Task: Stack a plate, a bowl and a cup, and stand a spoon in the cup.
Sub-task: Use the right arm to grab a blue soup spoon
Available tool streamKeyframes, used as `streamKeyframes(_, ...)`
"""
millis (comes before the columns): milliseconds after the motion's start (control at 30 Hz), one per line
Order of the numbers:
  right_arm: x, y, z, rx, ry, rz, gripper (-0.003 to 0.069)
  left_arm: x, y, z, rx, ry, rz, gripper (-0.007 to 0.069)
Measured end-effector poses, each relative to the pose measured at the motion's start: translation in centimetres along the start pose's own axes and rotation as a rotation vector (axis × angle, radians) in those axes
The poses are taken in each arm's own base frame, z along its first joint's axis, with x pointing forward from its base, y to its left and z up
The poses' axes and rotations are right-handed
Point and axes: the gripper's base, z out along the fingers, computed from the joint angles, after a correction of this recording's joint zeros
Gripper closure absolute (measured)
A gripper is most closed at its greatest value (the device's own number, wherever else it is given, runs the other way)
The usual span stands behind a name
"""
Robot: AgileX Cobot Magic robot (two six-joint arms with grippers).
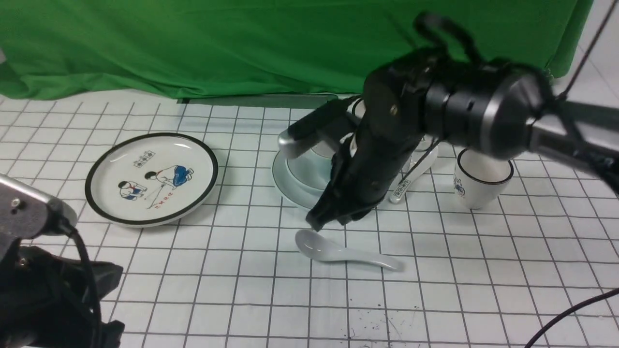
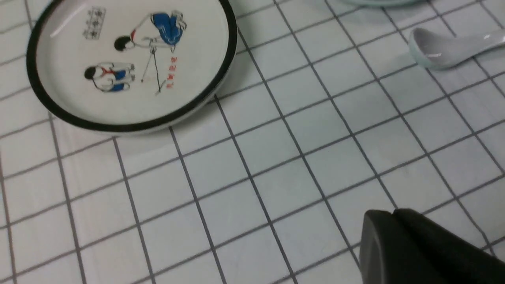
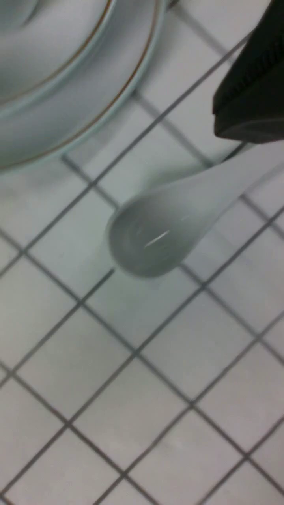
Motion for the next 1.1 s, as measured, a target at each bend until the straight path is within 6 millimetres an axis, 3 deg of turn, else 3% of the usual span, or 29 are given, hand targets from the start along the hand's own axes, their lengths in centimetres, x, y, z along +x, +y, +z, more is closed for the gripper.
streamKeyframes(167, -1.0, 0.0, 2.9, 0.033, -0.112, -0.027, 0.0645, -0.4, 0.0, -0.2, 0.001, -0.058, -0.013, 0.0655)
streamKeyframes(333, -0.7, 1.2, 5.1, 0.019, -0.081, -0.063, 0.0645, -0.4, 0.0, -0.2, 0.004, -0.062, -0.022, 0.0655)
streamKeyframes(533, -1.0, 4.4, 5.2, -0.007, -0.085, -0.201, 0.0648, -0.4, -0.1, -0.2, 0.014, -0.064, -0.042, 0.0655)
streamKeyframes(667, -0.2, 5.8, 5.1, -0.033, 0.011, -0.243, 0.0648, -0.4, -0.2, -0.2, 0.020, -0.065, -0.054, 0.0655)
streamKeyframes(933, 1.8, 5.4, 2.4, -0.062, 0.240, -0.237, 0.0648, -0.4, -0.3, -0.2, 0.037, -0.065, -0.086, 0.0655)
streamKeyframes(1033, 1.9, 4.7, -0.6, -0.052, 0.236, -0.173, 0.0648, -0.4, -0.3, -0.2, 0.038, -0.065, -0.089, 0.0655)
streamKeyframes(1100, 2.3, 3.7, -2.7, -0.032, 0.209, -0.027, 0.0645, -0.4, -0.3, -0.2, 0.039, -0.063, -0.090, 0.0655)
